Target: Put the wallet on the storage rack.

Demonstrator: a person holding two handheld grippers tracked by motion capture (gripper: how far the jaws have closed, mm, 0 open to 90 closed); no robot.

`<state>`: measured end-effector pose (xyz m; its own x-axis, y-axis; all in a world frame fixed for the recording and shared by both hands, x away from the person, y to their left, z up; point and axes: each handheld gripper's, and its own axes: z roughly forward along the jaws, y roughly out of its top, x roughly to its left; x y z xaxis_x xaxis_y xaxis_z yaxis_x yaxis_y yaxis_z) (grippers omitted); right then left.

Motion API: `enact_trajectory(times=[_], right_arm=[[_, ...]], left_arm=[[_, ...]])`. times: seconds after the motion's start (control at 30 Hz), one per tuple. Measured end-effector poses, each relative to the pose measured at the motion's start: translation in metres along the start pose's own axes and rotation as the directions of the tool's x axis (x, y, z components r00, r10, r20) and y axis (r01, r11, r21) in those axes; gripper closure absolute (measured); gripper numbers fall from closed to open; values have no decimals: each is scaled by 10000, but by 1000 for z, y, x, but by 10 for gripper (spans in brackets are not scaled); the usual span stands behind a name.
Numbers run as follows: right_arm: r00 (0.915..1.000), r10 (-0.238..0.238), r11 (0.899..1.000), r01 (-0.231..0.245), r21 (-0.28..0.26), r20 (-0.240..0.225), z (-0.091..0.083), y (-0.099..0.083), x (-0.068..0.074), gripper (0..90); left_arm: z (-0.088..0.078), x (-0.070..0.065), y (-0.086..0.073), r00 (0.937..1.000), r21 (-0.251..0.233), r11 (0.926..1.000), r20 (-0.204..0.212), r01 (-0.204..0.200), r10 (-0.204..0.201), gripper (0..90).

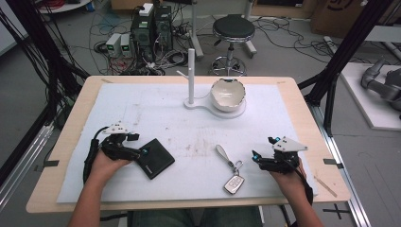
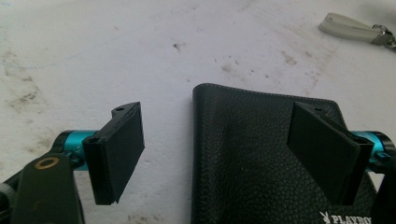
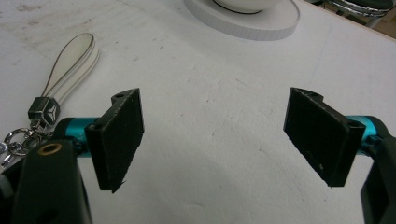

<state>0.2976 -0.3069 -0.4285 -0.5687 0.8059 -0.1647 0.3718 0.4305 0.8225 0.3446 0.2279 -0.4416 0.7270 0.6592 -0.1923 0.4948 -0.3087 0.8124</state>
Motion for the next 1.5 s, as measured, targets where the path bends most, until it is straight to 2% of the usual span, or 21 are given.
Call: enact_trajectory(times=[0.13, 0.17, 0.23, 0.53, 0.67, 0.7, 0.77, 0.97, 1.03, 1.07, 1.1, 1.13, 1.2, 1.37, 1.5], right_arm=[[10000, -73, 9999, 73, 90, 17, 0, -1, 0, 204], [10000, -81, 9999, 81, 87, 25, 0, -1, 0, 204], [10000, -85, 9999, 85, 115, 18, 0, -1, 0, 204], [9997, -228, 9996, 227, 156, 29, -1, -2, 2, 204], [9997, -256, 9995, 255, 172, 36, -1, -2, 3, 204], [9996, -292, 9994, 291, 163, 33, -1, -2, 3, 204], [9996, -278, 9995, 277, 166, 48, -1, -2, 3, 204], [9990, -444, 9989, 443, 137, 73, -1, 0, 5, 206], [9986, -521, 9986, 520, 120, 119, -1, 0, 5, 206], [9979, -635, 9979, 633, 137, 160, -1, 1, 6, 206], [9973, -712, 9974, 709, 119, 201, -1, 1, 7, 206], [9967, -777, 9969, 774, 134, 231, -1, 1, 8, 206], [9950, -980, 9950, 975, 206, 209, 1, 2, 11, 207], [9931, -1153, 9931, 1148, 232, 208, 2, 3, 14, 207], [9929, -1175, 9930, 1172, 176, 162, 3, 4, 14, 207]], left_arm=[[6, 0, -1, 10000, 327, 9995, 46, 33, -34, 187], [9, 0, -2, 10000, 665, 9978, 78, -14, 8, 187], [13, 0, -3, 9999, 946, 9955, 127, -1, -11, 188], [13, -2, -3, 9998, 1003, 9950, 169, 41, -58, 206], [12, -2, -3, 9991, 1014, 9948, 427, -18, -26, 277], [11, -3, -3, 9979, 1030, 9947, 636, 27, -93, 347], [11, -3, -3, 9973, 1019, 9948, 719, 45, -119, 407], [10, -3, -4, 9974, 999, 9949, 687, 129, -198, 482], [10, 2, -6, 9955, 829, 9958, 821, 401, -469, 494], [9, 5, -8, 9938, 699, 9959, 913, 570, -633, 538], [8, 6, -9, 9919, 603, 9947, 911, 838, -890, 575], [8, 7, -9, 9918, 595, 9943, 869, 890, -940, 607], [7, 5, -8, 9943, 537, 9961, 775, 697, -737, 669], [6, 4, -8, 9946, 519, 9957, 661, 769, -802, 745], [3, 1, 0, 9960, 707, 9946, 432, 755, -787, 789]])
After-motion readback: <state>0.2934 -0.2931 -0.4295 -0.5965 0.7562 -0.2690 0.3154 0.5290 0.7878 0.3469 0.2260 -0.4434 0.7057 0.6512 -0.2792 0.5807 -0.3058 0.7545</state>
